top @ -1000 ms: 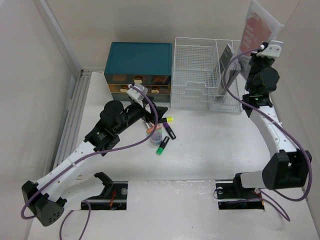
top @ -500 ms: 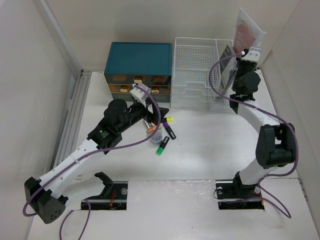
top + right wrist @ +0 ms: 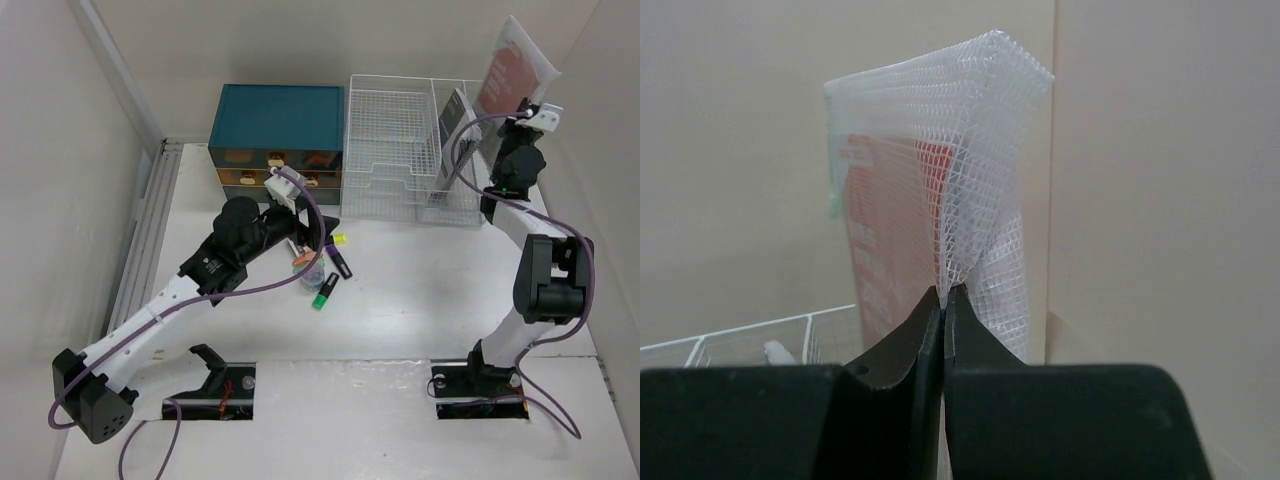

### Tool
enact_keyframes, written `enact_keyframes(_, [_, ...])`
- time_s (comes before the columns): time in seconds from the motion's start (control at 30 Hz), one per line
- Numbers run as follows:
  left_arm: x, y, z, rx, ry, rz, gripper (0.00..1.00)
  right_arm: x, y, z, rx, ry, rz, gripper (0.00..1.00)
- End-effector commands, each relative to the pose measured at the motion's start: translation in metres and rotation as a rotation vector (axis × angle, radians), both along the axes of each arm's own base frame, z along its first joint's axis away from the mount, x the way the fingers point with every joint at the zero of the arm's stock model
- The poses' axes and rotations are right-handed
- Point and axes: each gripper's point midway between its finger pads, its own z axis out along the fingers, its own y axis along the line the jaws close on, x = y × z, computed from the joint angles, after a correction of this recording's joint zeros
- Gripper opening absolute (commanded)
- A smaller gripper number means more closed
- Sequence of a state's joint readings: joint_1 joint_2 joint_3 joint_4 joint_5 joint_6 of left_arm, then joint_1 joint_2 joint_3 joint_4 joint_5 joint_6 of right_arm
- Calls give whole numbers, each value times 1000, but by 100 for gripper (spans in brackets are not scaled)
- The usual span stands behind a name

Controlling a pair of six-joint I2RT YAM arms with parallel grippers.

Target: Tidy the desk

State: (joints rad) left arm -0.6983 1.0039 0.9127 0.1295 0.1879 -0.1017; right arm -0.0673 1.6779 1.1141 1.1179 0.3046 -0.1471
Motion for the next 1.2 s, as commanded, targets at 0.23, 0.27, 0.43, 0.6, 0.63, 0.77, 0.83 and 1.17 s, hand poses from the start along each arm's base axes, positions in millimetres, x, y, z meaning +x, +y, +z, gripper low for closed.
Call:
enact_keyframes(0.23, [1,-3,15,-23,-41,-15,74,8,17,3,34,-149,312,0])
enact_keyframes(0.27, [1,-3,15,-23,-41,-15,74,11,21,-1,23,-141,331,0])
enact_keyframes(0.43, [1,-5,12,-12,-40,-25,74,15,27,-14,36,-143,373,0])
enact_keyframes(0.6, [1,-5,12,-12,-40,-25,74,21,27,-36,42,-109,379,0])
enact_keyframes(0.63, [1,-5,12,-12,-40,-25,74,21,27,-40,46,-99,379,0])
enact_keyframes(0.77, [1,-5,12,-12,-40,-25,74,21,27,-59,61,-55,377,0])
enact_keyframes(0.83, [1,-4,10,-6,-33,-25,76,20,28,-70,70,-30,376,0])
enact_keyframes(1.17, [2,-3,10,-5,-33,-16,76,2,32,-70,77,3,383,64])
